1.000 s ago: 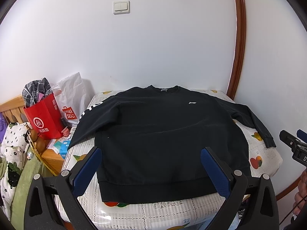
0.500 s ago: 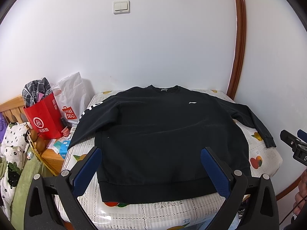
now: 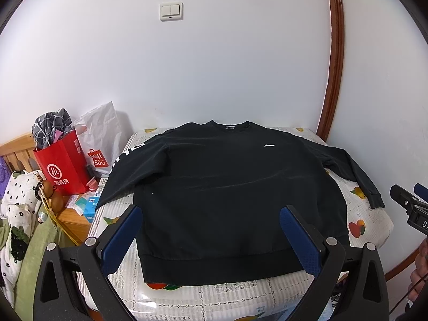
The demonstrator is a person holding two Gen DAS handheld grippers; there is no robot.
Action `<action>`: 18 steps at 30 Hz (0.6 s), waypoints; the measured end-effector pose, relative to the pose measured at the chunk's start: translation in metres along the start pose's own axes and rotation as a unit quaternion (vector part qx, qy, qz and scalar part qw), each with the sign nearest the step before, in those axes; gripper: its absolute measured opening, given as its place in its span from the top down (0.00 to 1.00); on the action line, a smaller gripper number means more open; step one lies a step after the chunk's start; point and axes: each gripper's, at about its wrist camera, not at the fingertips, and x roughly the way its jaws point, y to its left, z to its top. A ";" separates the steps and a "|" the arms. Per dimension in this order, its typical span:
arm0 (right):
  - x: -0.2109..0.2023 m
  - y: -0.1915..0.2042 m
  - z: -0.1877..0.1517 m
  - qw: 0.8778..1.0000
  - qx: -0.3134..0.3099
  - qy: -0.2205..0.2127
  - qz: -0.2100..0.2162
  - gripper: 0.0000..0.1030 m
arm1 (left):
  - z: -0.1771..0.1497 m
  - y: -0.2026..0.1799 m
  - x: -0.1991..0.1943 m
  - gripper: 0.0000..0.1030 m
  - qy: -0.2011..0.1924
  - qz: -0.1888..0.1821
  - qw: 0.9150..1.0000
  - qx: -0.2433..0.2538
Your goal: Fold small clothes
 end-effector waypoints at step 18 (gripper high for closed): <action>-0.002 0.007 0.002 1.000 -0.008 -0.003 -0.005 0.00 | 0.000 -0.001 0.002 0.00 0.001 -0.002 1.000 -0.003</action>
